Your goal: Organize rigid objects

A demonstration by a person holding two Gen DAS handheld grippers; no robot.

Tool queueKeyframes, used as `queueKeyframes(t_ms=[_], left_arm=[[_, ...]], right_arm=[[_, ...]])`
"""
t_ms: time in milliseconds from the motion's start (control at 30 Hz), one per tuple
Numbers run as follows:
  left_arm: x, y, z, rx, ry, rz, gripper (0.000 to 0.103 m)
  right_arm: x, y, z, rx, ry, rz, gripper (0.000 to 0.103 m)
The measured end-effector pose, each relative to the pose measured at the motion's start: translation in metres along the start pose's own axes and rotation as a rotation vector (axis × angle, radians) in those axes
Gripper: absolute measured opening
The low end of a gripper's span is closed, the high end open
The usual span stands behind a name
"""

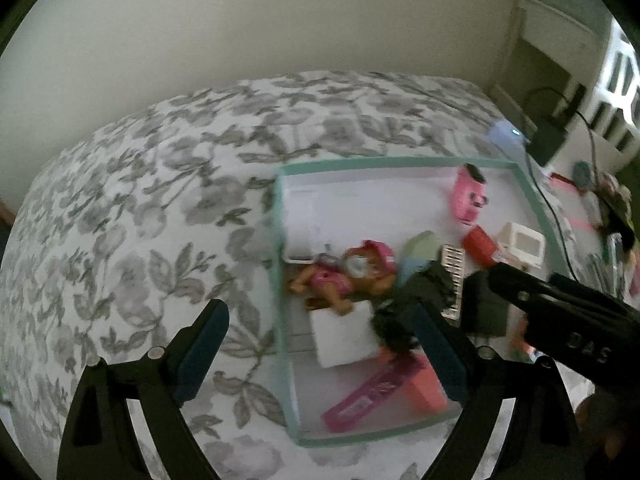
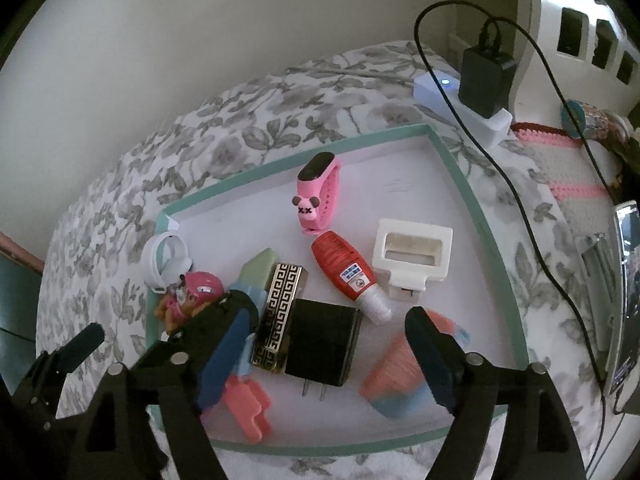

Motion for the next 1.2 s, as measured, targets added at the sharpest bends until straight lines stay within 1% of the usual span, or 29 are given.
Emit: queueKeyframes(t_ms=[133,200,267,467,667,767,867,967,1067,1200], left_arm=[[0.004,-0.002,0.027,0.083,0.047,-0.004,0.093],[0.007,-0.003,0.039,0.115,0.061,-0.01,0.093],[0.012,-0.004,0.051,0.146,0.079,-0.021,0.093],[0.028,-0.009,0.077,0.172,0.15,-0.055,0.093],[0.045,-0.01,0.088,0.175,0.186,-0.1,0.093],[0.05,-0.015,0.093,0.167,0.232,-0.101,0.093],[0.053,-0.023,0.1,0.181,0.275,-0.074,0.093],[0.054,-0.032,0.104,0.179,0.274,-0.05,0.093],[0.058,-0.041,0.11,0.195,0.272,-0.044,0.093],[0.065,-0.05,0.115,0.215,0.272,-0.034,0.093]], right_arm=[[-0.001,-0.001,-0.001,-0.004,0.0,0.0,0.093],[0.0,-0.002,0.001,0.004,-0.001,-0.004,0.1],[0.002,-0.003,0.003,0.022,-0.009,-0.016,0.102],[0.009,-0.008,0.016,0.052,-0.004,-0.039,0.103],[0.02,-0.014,0.026,0.057,0.0,-0.055,0.103],[0.03,-0.017,0.034,0.073,0.006,-0.074,0.103],[0.038,-0.022,0.043,0.101,0.006,-0.092,0.103],[0.045,-0.028,0.052,0.124,0.007,-0.104,0.103],[0.049,-0.034,0.058,0.15,-0.008,-0.117,0.103],[0.05,-0.045,0.063,0.176,-0.014,-0.105,0.103]])
Point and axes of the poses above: each gripper's, at about its wrist camera, not at the fingertips, and x roughly against the way its jaws point, z to its left, y to its top, the point moved 10 cm from there along -x, roughly the way its jaws point, and after that the axes turned 11 degrees about -x, right-handed, at the moved point
